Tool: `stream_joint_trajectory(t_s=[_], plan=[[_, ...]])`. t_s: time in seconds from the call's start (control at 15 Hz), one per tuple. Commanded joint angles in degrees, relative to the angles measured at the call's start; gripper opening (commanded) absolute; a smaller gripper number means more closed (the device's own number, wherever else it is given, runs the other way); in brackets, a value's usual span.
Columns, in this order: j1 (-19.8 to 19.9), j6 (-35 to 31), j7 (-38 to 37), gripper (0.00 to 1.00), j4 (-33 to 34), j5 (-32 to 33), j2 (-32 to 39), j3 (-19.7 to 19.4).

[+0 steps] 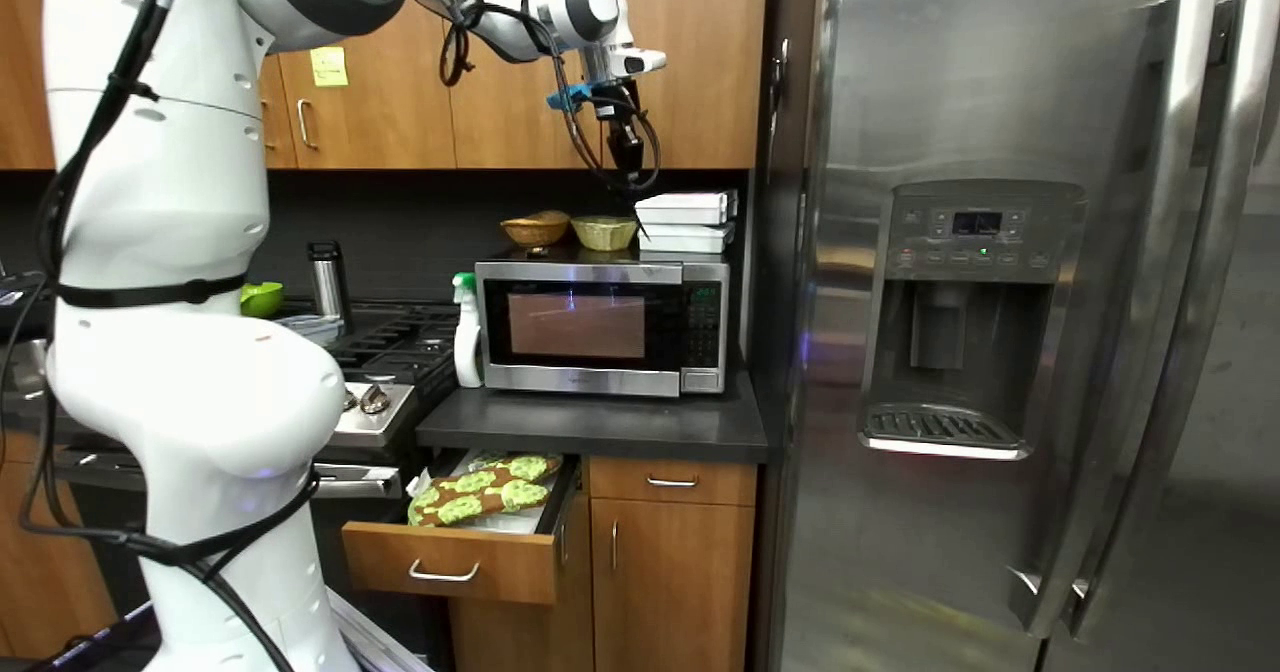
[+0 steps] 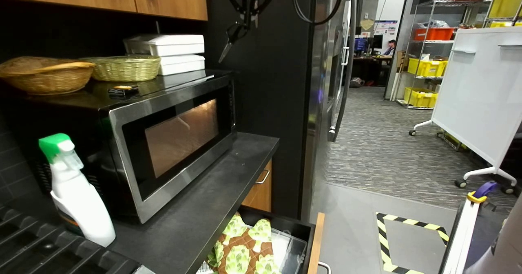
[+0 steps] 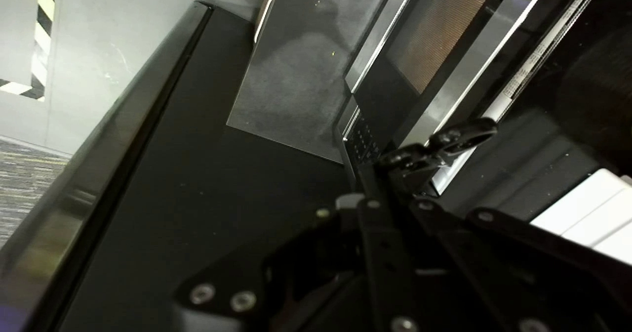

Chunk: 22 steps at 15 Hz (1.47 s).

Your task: Put the scissors in the open drawer

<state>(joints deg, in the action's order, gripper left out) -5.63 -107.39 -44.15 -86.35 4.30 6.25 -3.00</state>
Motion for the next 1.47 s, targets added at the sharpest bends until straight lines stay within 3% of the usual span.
stream_joint_trajectory(t_s=[0.0, 0.93, 1.4], plan=[[1.8, 0.8, 1.8, 0.02, -3.5, -1.6, -3.8, 0.9], [3.3, 3.4, 3.3, 0.02, -12.2, -1.3, -8.1, 1.2], [3.1, 1.4, 4.8, 0.02, -19.6, -1.2, -9.2, 2.0]])
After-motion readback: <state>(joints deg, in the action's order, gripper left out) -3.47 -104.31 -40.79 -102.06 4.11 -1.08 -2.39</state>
